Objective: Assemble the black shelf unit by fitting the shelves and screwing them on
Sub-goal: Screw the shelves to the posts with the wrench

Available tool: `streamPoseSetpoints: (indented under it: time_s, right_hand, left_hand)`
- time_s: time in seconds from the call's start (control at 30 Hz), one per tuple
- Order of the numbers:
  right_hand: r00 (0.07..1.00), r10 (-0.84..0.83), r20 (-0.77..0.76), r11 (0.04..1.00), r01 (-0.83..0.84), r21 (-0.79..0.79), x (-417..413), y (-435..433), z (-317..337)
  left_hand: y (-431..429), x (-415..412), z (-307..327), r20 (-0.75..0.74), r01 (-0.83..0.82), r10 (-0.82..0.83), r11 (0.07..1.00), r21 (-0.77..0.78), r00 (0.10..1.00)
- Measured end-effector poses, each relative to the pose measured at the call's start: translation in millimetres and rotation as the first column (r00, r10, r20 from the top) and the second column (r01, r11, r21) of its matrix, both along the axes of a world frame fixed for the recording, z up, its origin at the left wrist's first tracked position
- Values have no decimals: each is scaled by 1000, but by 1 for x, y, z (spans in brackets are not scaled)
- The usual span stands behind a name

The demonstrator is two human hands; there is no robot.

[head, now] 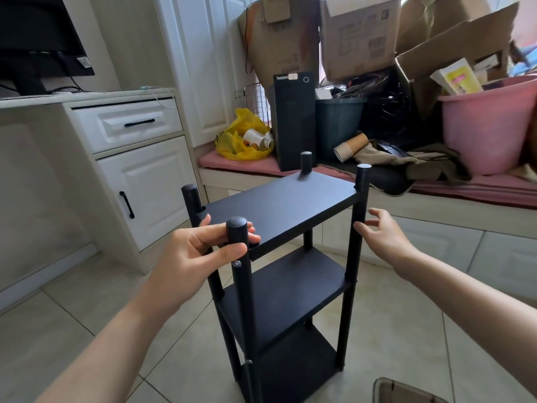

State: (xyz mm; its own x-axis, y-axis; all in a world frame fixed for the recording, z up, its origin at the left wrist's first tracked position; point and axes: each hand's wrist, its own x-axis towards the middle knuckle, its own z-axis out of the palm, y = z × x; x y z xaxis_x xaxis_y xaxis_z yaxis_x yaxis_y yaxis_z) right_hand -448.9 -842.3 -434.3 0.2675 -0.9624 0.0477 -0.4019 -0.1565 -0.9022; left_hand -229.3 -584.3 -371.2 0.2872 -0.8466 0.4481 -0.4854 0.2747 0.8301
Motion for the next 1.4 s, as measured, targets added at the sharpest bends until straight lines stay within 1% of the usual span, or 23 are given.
streamPoseSetpoints:
  time_s: [0.07,0.2,0.3,0.4,0.53,0.67,0.77,1.0,1.13,1.3,1.4]
  right_hand:
    - [999,13,36,1000,-12,-1,3,0,2]
    - [1000,20,13,999,-19,-27,9,-1,2]
    - [999,20,41,1000,-20,-9,9,-1,4]
    - [997,25,77,1000,-26,10,7,1,3]
    - [992,22,125,999,-25,22,8,7,2]
    - [991,45,124,999,-44,-7,9,14,2]
    - [990,62,127,998,-59,-25,7,21,4]
    - [985,69,161,997,-61,-55,-12,33,6]
    - [979,116,165,991,-103,-82,-29,41,7]
    - [962,181,205,982,-168,-81,-44,57,9]
    - [946,230,228,973,-219,-71,-49,71,8]
  left_hand:
    - [2,0,1,-20,9,-9,1000,-2,1000]
    - [4,0,0,-1,-13,13,1000,-26,1000]
    - [3,-1,1,26,-35,36,999,-38,999]
    - [2,-3,0,31,-83,86,993,-85,996]
    - [-4,1,-8,-24,-218,217,965,-144,976]
    - [-11,14,-15,-74,-319,311,935,-156,947]
    - [-17,22,-19,-120,-354,337,918,-176,934]
    - [-30,28,-26,-124,-391,373,902,-183,920]
    - [-42,31,-30,-121,-424,408,888,-176,905]
    - [-56,38,-33,-141,-470,451,866,-169,881]
    - [-65,41,-35,-146,-528,509,833,-164,848]
